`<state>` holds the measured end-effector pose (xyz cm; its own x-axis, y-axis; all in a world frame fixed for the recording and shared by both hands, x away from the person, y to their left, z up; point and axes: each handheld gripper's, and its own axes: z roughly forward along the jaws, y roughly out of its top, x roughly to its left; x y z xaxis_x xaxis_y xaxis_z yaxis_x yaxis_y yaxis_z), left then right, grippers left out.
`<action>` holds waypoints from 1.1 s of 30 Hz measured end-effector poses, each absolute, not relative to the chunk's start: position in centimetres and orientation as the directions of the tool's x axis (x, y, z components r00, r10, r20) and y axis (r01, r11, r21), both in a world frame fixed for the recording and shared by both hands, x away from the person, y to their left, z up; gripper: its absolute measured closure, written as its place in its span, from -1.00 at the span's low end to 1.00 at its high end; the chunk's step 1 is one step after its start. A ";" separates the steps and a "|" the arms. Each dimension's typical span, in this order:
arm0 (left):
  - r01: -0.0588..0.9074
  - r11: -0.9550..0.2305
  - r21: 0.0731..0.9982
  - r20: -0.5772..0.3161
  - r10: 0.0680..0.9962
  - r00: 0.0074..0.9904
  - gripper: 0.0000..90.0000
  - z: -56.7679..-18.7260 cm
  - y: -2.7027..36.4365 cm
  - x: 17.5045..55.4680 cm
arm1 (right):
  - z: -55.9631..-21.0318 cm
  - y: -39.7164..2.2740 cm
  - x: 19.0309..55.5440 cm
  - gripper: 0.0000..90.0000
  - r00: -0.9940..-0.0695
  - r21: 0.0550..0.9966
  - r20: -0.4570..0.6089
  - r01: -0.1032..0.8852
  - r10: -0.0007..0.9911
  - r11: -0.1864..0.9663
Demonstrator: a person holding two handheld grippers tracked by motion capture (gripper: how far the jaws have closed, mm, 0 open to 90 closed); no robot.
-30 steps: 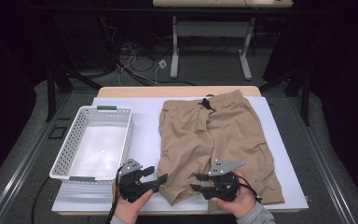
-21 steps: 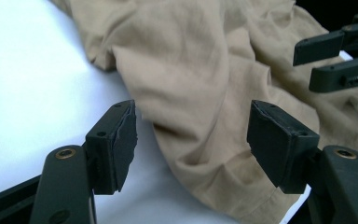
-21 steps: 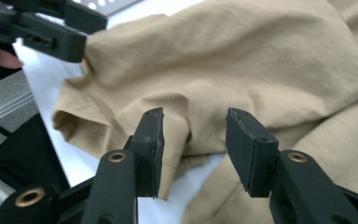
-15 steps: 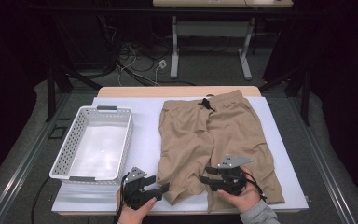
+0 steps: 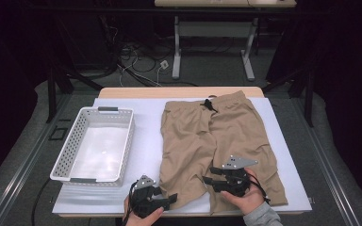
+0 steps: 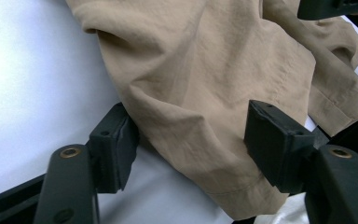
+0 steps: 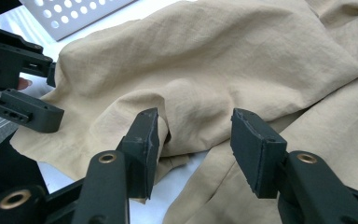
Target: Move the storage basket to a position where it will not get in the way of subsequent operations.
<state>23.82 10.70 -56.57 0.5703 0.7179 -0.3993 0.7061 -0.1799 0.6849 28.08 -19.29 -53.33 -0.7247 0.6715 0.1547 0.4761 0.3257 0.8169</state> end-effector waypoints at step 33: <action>0.551 -0.112 0.827 -0.296 0.747 0.595 0.98 -46.8 15.7 29.6 | -54.0 -16.6 28.8 0.12 -0.727 0.779 0.180 0.517 0.663 0.355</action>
<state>29.57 15.67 -46.81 0.5953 0.7471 -0.2957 0.5508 -0.1115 0.8272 28.81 -16.62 -53.99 -0.7267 0.6630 0.1797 0.5168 0.3553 0.7789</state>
